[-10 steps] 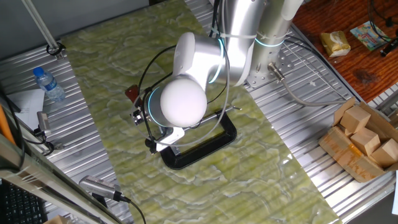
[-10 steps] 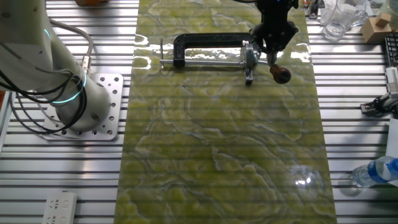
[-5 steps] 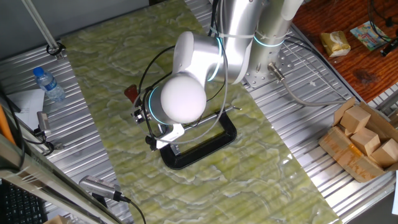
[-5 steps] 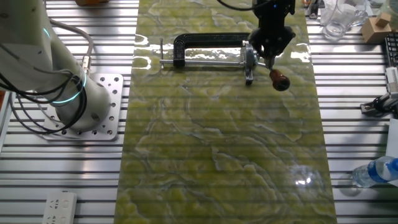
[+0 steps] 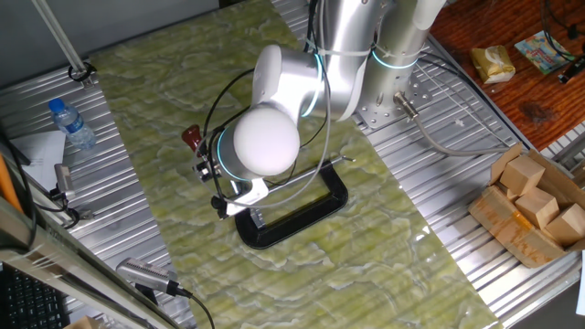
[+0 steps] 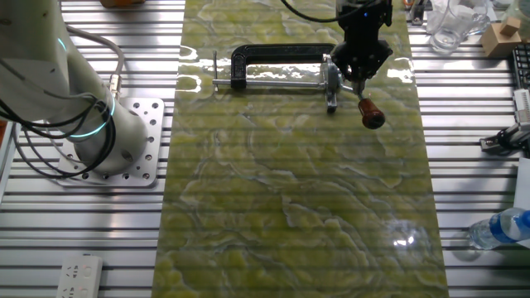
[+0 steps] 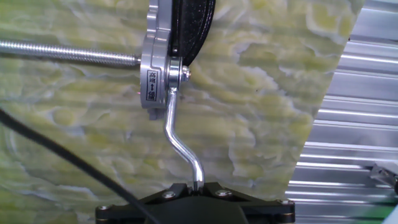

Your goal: Push down the lever

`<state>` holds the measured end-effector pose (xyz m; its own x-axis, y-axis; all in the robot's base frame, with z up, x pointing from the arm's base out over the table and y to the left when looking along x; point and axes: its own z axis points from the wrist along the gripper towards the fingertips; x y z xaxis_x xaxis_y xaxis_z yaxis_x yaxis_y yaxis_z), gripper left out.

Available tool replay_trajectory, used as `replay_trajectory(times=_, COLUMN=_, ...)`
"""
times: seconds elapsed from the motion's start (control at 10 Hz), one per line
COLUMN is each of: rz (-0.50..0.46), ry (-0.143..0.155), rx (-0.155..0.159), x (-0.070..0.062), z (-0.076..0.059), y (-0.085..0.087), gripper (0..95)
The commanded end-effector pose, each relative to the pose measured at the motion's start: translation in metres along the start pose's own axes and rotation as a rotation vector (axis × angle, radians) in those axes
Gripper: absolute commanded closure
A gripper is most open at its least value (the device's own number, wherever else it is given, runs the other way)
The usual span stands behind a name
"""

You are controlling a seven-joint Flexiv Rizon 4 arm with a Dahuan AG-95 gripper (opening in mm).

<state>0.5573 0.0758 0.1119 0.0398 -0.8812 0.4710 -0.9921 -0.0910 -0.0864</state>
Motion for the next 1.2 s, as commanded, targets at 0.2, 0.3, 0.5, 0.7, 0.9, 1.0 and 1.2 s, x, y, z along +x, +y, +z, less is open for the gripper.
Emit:
replay_trajectory(times=0.2, rz=0.009, ry=-0.003, rx=0.002, x=-0.001, z=0.003, y=0.002, gripper=95.0)
replay_trajectory(times=0.3, rz=0.014, ry=-0.005, rx=0.002, x=-0.002, z=0.005, y=0.002, gripper=95.0)
replay_trajectory(times=0.5, rz=0.023, ry=-0.013, rx=0.002, x=-0.003, z=0.007, y=0.002, gripper=95.0)
replay_trajectory(times=0.7, rz=0.045, ry=-0.016, rx=0.0, x=-0.004, z=0.009, y=0.004, gripper=95.0)
replay_trajectory(times=0.9, rz=0.068, ry=-0.023, rx=-0.001, x=-0.005, z=0.012, y=0.007, gripper=95.0)
replay_trajectory(times=1.0, rz=0.086, ry=-0.03, rx=-0.003, x=-0.005, z=0.013, y=0.008, gripper=95.0)
replay_trajectory(times=1.2, rz=0.096, ry=-0.034, rx=-0.009, x=-0.005, z=0.013, y=0.009, gripper=95.0)
